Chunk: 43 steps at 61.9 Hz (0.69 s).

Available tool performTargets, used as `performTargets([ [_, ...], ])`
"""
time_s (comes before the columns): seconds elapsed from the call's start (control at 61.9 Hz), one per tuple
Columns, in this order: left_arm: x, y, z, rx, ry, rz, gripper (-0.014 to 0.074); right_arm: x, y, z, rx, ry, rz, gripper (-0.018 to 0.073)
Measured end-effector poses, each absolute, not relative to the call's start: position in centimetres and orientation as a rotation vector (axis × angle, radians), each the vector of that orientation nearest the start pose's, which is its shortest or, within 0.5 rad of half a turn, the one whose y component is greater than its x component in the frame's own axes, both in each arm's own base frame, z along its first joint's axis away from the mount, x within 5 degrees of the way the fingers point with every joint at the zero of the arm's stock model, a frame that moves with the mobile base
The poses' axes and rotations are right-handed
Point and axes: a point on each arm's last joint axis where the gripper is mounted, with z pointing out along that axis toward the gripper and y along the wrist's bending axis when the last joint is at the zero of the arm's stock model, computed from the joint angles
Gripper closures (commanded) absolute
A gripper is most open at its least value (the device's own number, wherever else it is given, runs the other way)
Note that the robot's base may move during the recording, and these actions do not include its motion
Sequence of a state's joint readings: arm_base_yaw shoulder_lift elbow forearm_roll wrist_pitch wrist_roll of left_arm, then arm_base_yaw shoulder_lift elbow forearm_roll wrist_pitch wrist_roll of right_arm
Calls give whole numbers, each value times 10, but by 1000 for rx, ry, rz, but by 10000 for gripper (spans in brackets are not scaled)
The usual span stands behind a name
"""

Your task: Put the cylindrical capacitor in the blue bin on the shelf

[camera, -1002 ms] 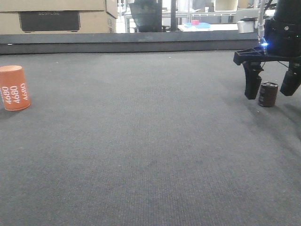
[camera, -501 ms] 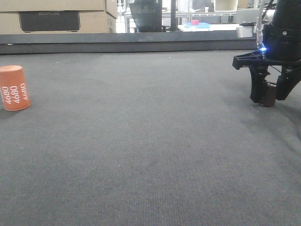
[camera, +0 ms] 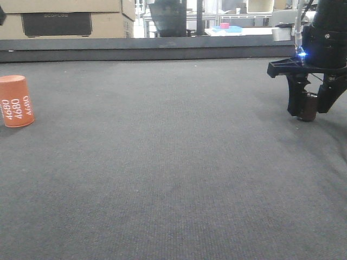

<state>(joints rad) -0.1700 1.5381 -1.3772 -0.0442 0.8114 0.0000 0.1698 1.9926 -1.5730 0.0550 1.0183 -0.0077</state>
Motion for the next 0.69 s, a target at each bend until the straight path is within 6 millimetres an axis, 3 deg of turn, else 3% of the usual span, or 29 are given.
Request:
performTargets([
  [0.113,345,-61,334,194,2447,-106,245,407,74,215,-226,2925,98,727],
  [0.242,356,-62,329,198,2446,-96,125,407,75,215,-221,2932,109,727],
  [0.695,396,-66,290,235,2575,-30,106,406,75,215,-218,2940,117,727],
])
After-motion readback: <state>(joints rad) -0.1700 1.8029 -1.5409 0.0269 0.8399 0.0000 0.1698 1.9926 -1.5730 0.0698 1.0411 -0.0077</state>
